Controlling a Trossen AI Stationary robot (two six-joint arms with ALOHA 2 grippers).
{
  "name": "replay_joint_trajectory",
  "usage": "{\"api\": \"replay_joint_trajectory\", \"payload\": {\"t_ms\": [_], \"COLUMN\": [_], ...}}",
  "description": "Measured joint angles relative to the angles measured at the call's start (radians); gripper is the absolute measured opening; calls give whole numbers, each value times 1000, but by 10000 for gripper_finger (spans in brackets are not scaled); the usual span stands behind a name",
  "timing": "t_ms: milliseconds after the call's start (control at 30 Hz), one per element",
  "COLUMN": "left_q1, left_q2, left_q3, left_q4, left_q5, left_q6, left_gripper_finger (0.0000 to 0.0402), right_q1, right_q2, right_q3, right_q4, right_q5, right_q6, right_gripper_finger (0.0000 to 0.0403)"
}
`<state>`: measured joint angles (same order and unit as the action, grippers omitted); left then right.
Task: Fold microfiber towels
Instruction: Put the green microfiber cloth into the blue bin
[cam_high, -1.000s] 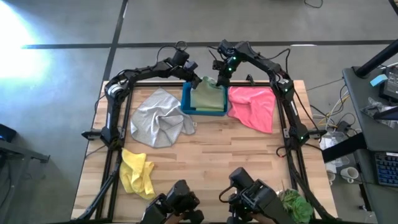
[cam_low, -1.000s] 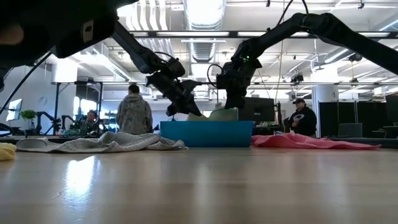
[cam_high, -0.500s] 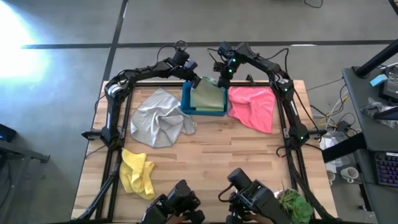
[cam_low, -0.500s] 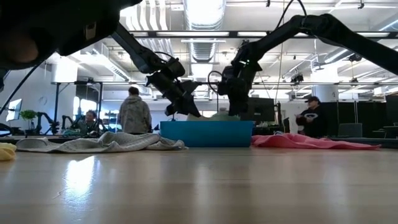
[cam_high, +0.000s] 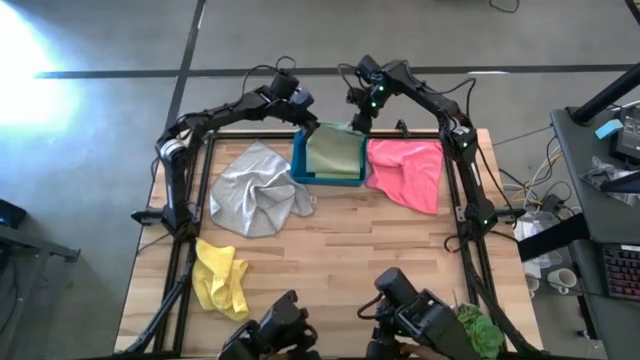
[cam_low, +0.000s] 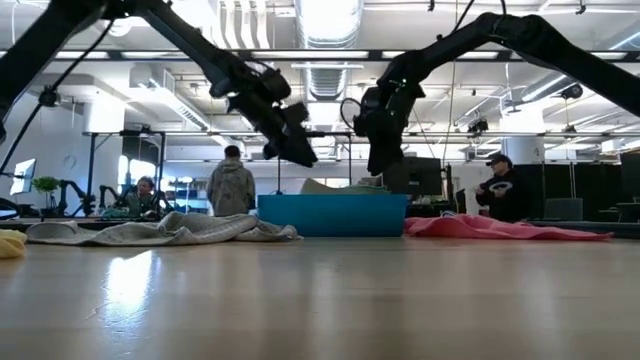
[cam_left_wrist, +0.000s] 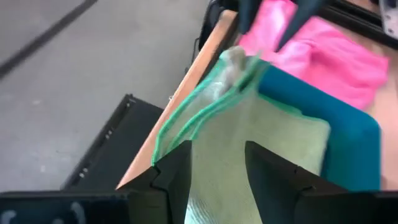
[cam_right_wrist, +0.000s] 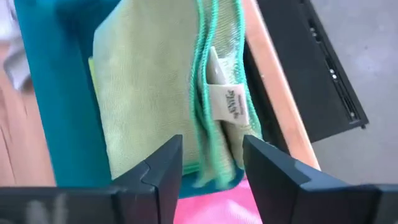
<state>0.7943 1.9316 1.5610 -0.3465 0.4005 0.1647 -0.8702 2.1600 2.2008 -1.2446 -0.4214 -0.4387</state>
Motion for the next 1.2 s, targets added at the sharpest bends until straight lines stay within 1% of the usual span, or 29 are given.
{"api": "replay_joint_trajectory", "payload": {"t_ms": [133,200,300,467,633,733,800,867,1033,1067,1133,1200], "left_q1": [-23,-44,-85,-141,-141,-139,-140,-141,-140,-140,-140,-142], "left_q2": [-54,-62,-55,-39,-38,-38,-38,-42,-83,-97,-135,-181], "left_q3": [-17,-24,-30,-31,-32,-50,-76,-116,-224,-245,-283,-324], "left_q4": [-34,-54,-108,-185,-234,-235,-235,-239,-239,-237,-229,-189], "left_q5": [-2,-1,10,14,18,11,11,11,10,9,7,5], "left_q6": [21,40,60,118,132,132,132,131,130,130,130,128], "left_gripper_finger": [134,134,134,134,130,113,96,77,34,27,15,7], "right_q1": [9,18,38,78,126,149,157,162,168,172,188,209], "right_q2": [-13,-14,-14,-14,-14,-14,-14,-14,-23,-29,-41,-45], "right_q3": [1,-3,-23,-47,-100,-134,-152,-165,-193,-203,-222,-229], "right_q4": [-41,-85,-92,-97,-117,-120,-119,-118,-95,-82,-54,-48], "right_q5": [-20,-71,-138,-147,-145,-144,-139,-127,-125,-123,-91,-20], "right_q6": [55,53,49,59,118,126,143,164,212,223,245,260], "right_gripper_finger": [156,151,141,124,122,121,112,92,23,16,12,10]}}
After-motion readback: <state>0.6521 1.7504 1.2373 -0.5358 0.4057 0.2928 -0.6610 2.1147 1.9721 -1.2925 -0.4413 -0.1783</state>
